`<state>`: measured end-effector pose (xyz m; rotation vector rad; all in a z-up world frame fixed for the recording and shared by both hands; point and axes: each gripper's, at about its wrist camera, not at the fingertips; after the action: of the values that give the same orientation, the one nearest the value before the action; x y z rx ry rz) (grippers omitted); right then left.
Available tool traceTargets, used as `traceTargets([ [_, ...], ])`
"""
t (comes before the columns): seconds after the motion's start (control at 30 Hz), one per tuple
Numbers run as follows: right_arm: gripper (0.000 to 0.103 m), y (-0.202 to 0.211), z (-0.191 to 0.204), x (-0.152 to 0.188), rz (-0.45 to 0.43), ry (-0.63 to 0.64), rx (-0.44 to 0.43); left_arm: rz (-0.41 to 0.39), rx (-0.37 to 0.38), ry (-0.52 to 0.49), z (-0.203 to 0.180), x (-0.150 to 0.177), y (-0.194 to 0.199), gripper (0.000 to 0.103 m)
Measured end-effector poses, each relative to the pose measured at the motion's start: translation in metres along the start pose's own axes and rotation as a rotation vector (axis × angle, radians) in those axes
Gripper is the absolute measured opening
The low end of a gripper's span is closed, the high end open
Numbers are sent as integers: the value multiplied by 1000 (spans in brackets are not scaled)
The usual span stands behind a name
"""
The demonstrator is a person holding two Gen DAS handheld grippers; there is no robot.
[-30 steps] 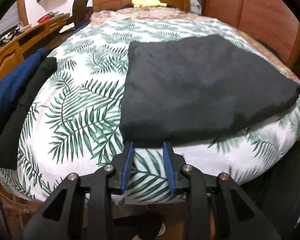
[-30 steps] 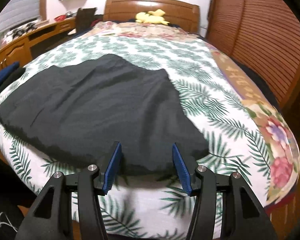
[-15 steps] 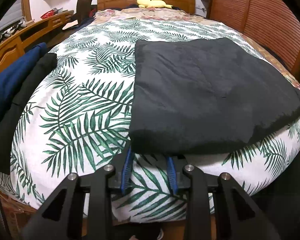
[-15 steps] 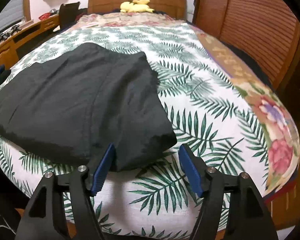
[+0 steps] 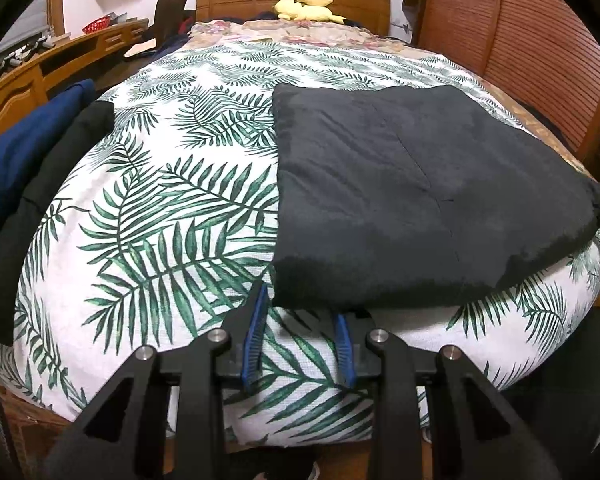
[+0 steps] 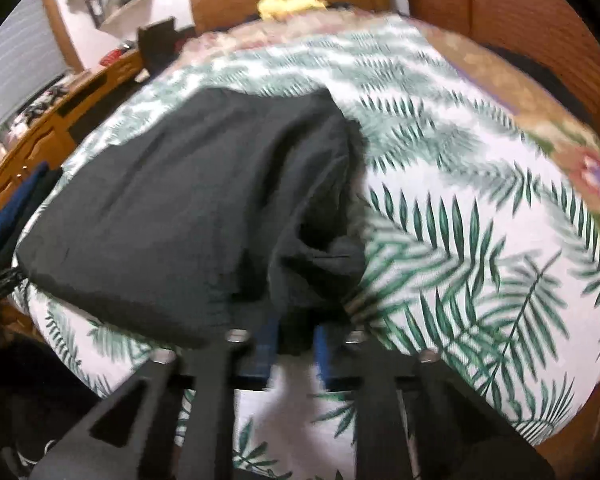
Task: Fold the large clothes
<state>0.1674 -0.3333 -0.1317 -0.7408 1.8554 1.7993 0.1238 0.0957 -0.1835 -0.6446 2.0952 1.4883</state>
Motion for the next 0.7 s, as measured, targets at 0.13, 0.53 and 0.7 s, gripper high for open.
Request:
traceTargets([
  [0.13, 3, 29, 7, -20, -111, -9, -17, -11, -10, -3, 2, 1, 3, 31],
  [0.53, 3, 77, 123, -103, -327, 170, -157, -86, -8, 17, 7, 7, 43, 31],
  [0.7, 2, 69, 192, -117, -331, 282, -245, -132, -21, -2, 12, 10, 74, 31],
])
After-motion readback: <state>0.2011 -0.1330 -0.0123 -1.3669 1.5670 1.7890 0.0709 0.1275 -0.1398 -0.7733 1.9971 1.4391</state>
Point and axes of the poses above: each gripper's, at about its wrist camera, not at the fingertips, and y roughly against the way its jaws point, z to its left, x to its underside, and after that the axes turned 15 degrees about x, right-handed
